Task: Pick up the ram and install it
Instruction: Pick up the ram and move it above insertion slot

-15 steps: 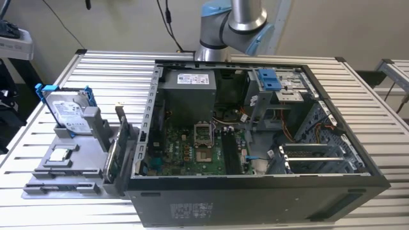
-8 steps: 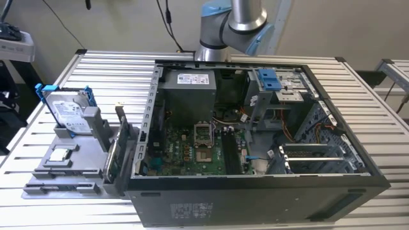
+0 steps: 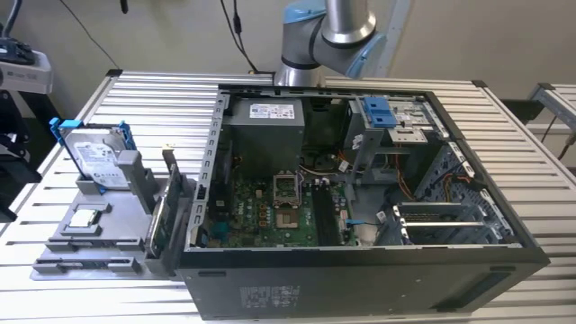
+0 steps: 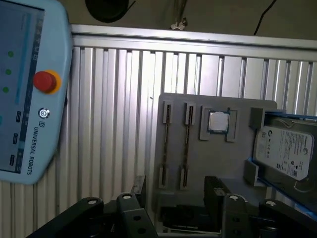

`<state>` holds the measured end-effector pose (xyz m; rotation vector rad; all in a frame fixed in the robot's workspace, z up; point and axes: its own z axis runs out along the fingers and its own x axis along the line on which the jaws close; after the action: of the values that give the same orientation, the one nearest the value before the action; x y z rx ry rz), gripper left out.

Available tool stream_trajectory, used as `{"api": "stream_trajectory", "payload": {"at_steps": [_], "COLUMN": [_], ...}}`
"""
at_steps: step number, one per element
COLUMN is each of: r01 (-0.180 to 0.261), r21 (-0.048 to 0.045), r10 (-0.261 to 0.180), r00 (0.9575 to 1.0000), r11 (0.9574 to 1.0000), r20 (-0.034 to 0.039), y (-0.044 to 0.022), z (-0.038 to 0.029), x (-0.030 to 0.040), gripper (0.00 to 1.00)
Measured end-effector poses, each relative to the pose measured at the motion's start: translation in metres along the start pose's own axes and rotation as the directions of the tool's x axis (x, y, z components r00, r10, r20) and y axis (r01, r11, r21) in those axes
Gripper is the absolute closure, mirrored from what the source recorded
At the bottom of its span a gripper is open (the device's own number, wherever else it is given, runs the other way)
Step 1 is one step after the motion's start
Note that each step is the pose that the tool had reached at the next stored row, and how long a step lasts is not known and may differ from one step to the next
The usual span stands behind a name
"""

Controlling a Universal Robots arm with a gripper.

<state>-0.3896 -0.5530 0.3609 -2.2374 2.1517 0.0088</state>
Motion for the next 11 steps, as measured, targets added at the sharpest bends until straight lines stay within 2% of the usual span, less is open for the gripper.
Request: {"api": "stream_trajectory", "payload": {"at_steps": [11], "r01": [0.0], "r21": [-0.0001], "r10": [0.0], "r00": [1.0], "r11": [1.0], "r20": [0.0], "y": [0.0002], "z": [0.0095], "x": [0.0003], "gripper": [0.41]}}
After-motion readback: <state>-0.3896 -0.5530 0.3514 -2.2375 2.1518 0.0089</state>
